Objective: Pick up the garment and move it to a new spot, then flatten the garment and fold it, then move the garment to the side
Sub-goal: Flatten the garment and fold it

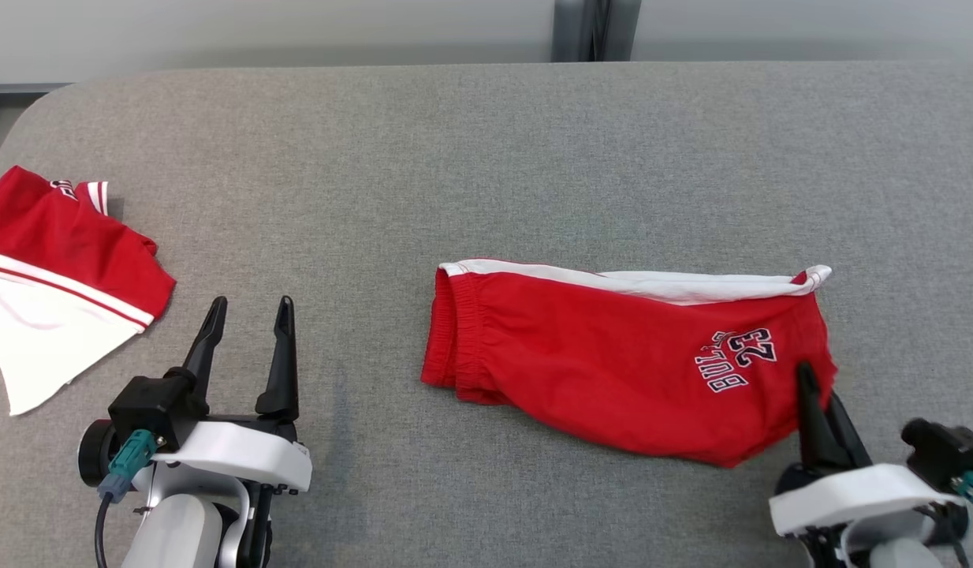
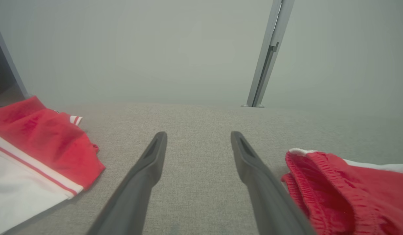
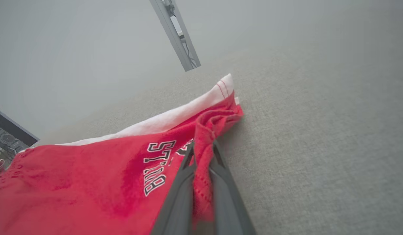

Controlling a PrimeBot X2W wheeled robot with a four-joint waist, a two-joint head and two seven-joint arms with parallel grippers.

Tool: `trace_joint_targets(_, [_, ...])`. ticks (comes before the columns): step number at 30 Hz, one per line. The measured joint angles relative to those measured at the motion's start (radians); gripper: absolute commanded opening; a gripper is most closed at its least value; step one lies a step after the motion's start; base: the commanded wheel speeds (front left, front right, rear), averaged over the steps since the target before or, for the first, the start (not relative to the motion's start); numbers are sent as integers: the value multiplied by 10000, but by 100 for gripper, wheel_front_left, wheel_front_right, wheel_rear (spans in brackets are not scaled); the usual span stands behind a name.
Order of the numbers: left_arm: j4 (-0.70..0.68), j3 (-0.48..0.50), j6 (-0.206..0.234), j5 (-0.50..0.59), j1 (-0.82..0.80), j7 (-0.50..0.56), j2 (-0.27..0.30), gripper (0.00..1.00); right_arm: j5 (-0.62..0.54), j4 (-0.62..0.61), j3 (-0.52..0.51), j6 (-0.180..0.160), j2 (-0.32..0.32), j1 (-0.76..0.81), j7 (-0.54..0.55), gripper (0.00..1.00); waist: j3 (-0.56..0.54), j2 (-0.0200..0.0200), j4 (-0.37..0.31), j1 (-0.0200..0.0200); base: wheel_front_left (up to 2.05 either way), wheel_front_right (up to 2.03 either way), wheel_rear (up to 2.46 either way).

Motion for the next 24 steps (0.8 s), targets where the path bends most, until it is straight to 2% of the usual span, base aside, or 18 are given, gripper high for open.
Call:
trace_joint_targets(6, [-71, -98, 29, -2, -12, 46, -19, 100, -719, -849, 1034, 0, 71, -497, 88, 0, 27, 0, 140, 0, 0, 0, 0])
trace_joint_targets(13, [-13, -305, 17, -15, -201, 42, -142, 100, -890, -1856, 3120, 0, 224, -1185, 468, 0, 35, 0, 531, 0, 0, 0, 0])
trace_joint_targets(18, [113, -445, -19, -44, -285, -10, -244, 100, -709, -1319, 4589, 0, 278, -1801, 788, 0, 58, 0, 870, 0, 0, 0, 0])
trace_joint_targets(24, [267, -602, -58, -77, -384, -52, -364, 100, -299, 173, 5584, 0, 309, -2538, 777, 0, 137, 0, 1295, 0, 0, 0, 0])
